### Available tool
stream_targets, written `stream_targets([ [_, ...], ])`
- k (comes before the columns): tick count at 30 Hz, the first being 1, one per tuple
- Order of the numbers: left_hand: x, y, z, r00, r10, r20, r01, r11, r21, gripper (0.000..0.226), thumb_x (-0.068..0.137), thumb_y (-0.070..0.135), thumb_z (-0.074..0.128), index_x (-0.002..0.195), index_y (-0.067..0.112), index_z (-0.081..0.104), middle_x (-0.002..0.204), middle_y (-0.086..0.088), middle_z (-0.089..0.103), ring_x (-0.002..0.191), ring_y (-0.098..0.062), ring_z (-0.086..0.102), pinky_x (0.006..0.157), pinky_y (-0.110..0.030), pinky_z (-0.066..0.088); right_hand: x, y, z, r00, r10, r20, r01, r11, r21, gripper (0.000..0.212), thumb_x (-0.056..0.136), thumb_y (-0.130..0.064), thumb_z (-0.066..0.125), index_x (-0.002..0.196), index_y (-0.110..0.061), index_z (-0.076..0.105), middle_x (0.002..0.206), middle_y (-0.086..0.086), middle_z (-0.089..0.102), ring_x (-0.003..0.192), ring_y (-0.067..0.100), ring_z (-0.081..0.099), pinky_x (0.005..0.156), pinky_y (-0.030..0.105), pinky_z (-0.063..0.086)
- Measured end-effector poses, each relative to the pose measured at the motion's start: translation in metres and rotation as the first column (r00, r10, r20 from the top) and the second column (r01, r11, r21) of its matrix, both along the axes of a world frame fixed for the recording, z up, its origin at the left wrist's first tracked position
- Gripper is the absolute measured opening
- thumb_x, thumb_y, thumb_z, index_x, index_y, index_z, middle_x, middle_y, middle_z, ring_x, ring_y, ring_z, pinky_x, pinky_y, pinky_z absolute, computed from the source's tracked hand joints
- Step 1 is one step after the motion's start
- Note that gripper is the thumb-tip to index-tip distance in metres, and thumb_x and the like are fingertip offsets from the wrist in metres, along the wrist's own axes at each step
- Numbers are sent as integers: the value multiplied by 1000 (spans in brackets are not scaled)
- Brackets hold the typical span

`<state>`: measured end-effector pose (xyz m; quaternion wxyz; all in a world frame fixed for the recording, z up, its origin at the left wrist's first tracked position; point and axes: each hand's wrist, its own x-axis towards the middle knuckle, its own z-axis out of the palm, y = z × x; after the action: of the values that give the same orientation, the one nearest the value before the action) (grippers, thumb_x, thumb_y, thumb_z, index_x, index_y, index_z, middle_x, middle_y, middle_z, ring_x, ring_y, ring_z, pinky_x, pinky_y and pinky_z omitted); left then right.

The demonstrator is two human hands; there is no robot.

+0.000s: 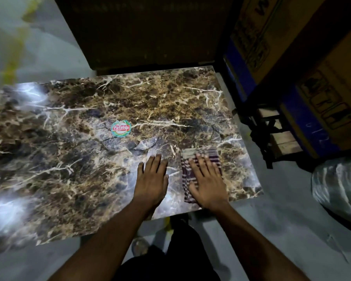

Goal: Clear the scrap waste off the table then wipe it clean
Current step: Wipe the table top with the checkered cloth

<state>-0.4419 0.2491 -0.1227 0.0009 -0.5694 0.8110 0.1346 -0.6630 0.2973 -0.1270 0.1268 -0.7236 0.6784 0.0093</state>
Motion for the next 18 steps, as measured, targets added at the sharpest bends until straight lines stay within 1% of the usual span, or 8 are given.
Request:
stream_targets([
  [2, -10, -14, 2, 1000, 8, -2, -8, 1000, -8, 50, 103, 39, 40, 151, 24, 34, 161, -5, 29, 147, -29, 25, 116, -53, 26, -13, -30, -3, 998, -68, -8, 68, 998, -11, 78, 94, -57, 31, 162, -31, 3, 171, 0, -4, 157, 24, -6, 127, 47, 5],
  [4, -18, -27, 3, 1000, 16, 6, -15, 1000, -14, 49, 102, 39, 41, 149, 25, 36, 159, -5, 31, 143, -29, 29, 114, -52, 29, -6, -67, -4, 992, -128, 13, 128, 992, -7, 78, 93, -56, 30, 162, -31, 5, 171, 1, 0, 157, 26, -2, 126, 49, 6],
  [7, -27, -47, 1, 999, 21, 33, -20, 999, -36, 48, 101, 40, 41, 147, 26, 39, 156, -4, 35, 140, -29, 33, 110, -50, 32, 12, -88, -2, 998, -46, 35, 46, 999, 9, 77, 94, -54, 31, 162, -30, 4, 171, 2, -1, 157, 26, -4, 127, 48, 3],
  [10, -33, -68, 0, 999, 39, 35, -37, 999, -30, 49, 102, 40, 42, 148, 24, 39, 156, -5, 35, 141, -30, 32, 109, -51, 33, -9, -81, 2, 997, 68, 46, -68, 998, -2, 76, 96, -53, 34, 162, -32, 4, 171, -2, -4, 157, 22, -7, 127, 46, 4],
  [12, -37, -84, 1, 997, 71, 37, -70, 997, -23, 50, 101, 40, 43, 148, 24, 38, 156, -5, 35, 141, -31, 32, 108, -52, 34, -29, -103, -2, 998, 46, 32, -46, 999, -18, 76, 95, -56, 32, 162, -32, 4, 171, -2, -4, 157, 23, -6, 127, 45, 3],
  [15, -42, -106, 2, 993, 101, 55, -98, 994, -42, 50, 99, 42, 46, 145, 25, 40, 152, -5, 39, 136, -31, 38, 105, -50, 37, -25, -164, -3, 995, -93, 25, 94, 996, -9, 78, 93, -59, 27, 162, -31, 5, 171, 1, 0, 157, 28, -1, 126, 47, 4],
  [16, -44, -115, 2, 993, 107, 56, -104, 993, -58, 50, 98, 42, 47, 145, 24, 42, 151, -5, 41, 134, -30, 39, 104, -48, 37, -15, -179, -3, 995, -93, 26, 94, 996, -7, 79, 93, -58, 28, 162, -30, 5, 171, 2, 1, 157, 29, -1, 126, 47, 4],
  [18, -46, -128, 3, 993, 106, 58, -102, 992, -74, 50, 98, 42, 46, 144, 24, 42, 150, -5, 42, 132, -30, 41, 105, -47, 36, 2, -189, -2, 999, -19, 43, 19, 1000, 1, 78, 93, -56, 30, 162, -30, 5, 171, 2, -2, 157, 27, -3, 127, 46, 1],
])
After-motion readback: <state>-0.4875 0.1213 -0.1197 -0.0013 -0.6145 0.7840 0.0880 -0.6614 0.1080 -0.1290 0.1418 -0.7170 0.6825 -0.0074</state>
